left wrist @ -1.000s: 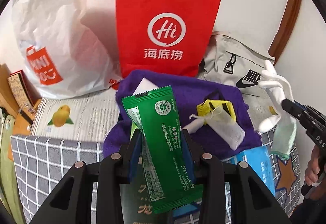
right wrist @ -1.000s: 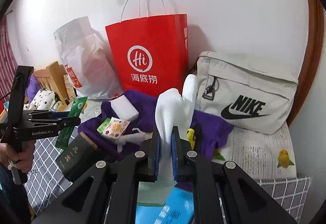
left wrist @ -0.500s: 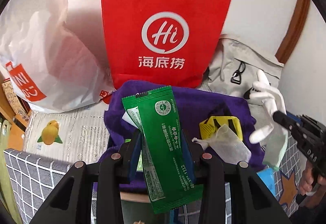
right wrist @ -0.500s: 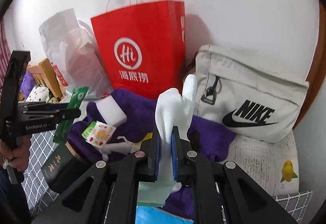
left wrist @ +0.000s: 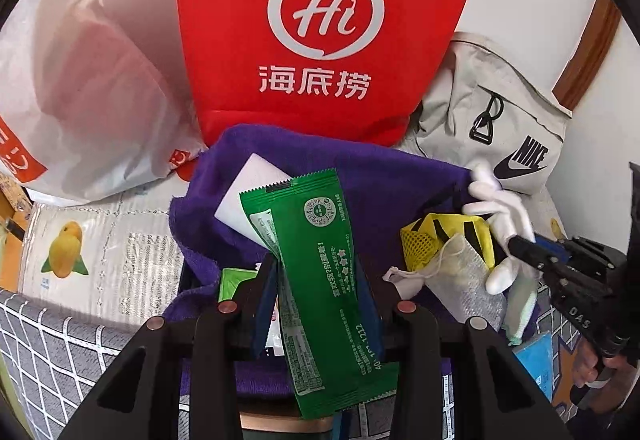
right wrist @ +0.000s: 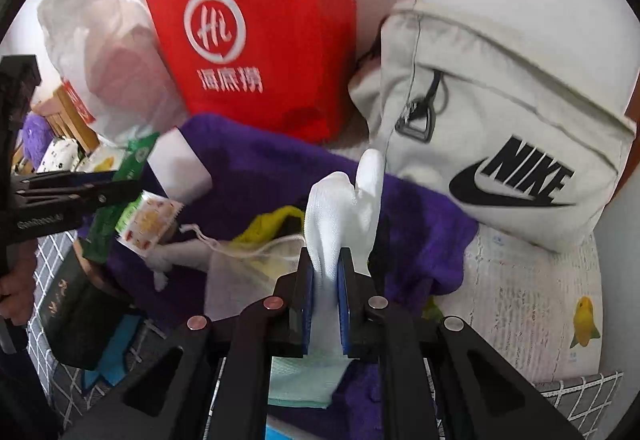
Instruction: Organize soft objects
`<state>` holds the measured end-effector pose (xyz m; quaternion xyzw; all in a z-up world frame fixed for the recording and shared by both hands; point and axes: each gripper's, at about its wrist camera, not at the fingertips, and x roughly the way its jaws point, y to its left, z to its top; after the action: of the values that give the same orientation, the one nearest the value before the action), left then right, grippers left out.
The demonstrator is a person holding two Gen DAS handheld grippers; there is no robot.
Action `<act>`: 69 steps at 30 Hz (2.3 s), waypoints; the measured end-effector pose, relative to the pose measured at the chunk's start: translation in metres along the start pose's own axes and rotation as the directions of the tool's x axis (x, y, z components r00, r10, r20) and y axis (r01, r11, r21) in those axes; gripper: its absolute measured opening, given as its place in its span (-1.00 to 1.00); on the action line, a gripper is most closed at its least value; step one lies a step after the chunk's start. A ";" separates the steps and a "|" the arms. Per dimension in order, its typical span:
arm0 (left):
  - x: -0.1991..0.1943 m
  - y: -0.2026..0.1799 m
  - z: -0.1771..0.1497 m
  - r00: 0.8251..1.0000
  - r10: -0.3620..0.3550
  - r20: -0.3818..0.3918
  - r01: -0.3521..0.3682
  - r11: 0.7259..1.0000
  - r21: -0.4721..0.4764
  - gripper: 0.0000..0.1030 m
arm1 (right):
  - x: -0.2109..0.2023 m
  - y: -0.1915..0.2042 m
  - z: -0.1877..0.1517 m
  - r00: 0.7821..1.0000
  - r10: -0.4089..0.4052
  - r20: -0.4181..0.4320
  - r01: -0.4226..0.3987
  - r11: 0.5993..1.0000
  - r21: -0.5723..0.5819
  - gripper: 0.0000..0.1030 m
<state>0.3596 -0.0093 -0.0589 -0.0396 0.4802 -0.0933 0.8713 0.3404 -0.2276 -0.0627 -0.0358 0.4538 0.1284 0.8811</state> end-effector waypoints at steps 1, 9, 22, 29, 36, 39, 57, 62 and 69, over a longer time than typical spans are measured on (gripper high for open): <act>0.001 0.000 0.000 1.000 -0.004 -0.001 0.004 1.000 0.000 -0.30 | 0.003 -0.002 0.000 1.000 0.003 -0.011 -0.003 1.000 0.006 -0.74; 0.012 0.001 -0.001 1.000 -0.016 -0.025 0.016 1.000 -0.019 -0.30 | 0.010 0.004 -0.002 0.999 0.021 -0.040 -0.022 1.000 -0.012 -0.26; 0.027 0.016 0.000 1.000 -0.005 -0.027 0.002 0.996 -0.092 -0.29 | -0.005 0.002 0.002 1.000 0.016 0.011 -0.016 1.000 -0.003 -0.07; 0.033 0.022 0.000 0.999 0.004 -0.032 -0.008 0.993 -0.119 -0.23 | -0.006 0.004 0.001 1.000 0.018 0.008 -0.018 1.000 -0.009 -0.07; 0.038 0.022 0.000 0.998 0.001 -0.067 -0.011 0.989 -0.148 0.31 | -0.006 0.005 0.000 1.000 0.017 0.005 -0.017 1.000 -0.012 -0.07; 0.035 0.021 0.000 0.998 0.005 -0.068 -0.015 0.990 -0.142 0.33 | -0.004 0.007 -0.001 1.000 0.020 0.004 -0.020 1.000 -0.012 -0.07; -0.045 -0.018 -0.024 0.989 0.148 -0.011 -0.148 0.988 0.035 0.50 | -0.059 0.038 -0.015 1.000 -0.006 0.028 0.006 1.000 0.011 0.41; -0.083 -0.030 -0.053 0.991 0.132 0.031 -0.134 0.988 0.078 0.57 | -0.088 0.050 -0.041 0.999 0.011 0.035 -0.013 0.997 0.075 0.55; -0.132 -0.042 -0.105 0.993 0.100 0.069 -0.106 0.991 0.082 0.66 | -0.141 0.071 -0.080 0.996 -0.022 0.085 0.013 0.994 0.105 0.82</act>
<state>0.1968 -0.0213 0.0009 0.0196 0.4488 -0.0672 0.8909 0.1805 -0.2012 0.0085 0.0122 0.4211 0.0982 0.9016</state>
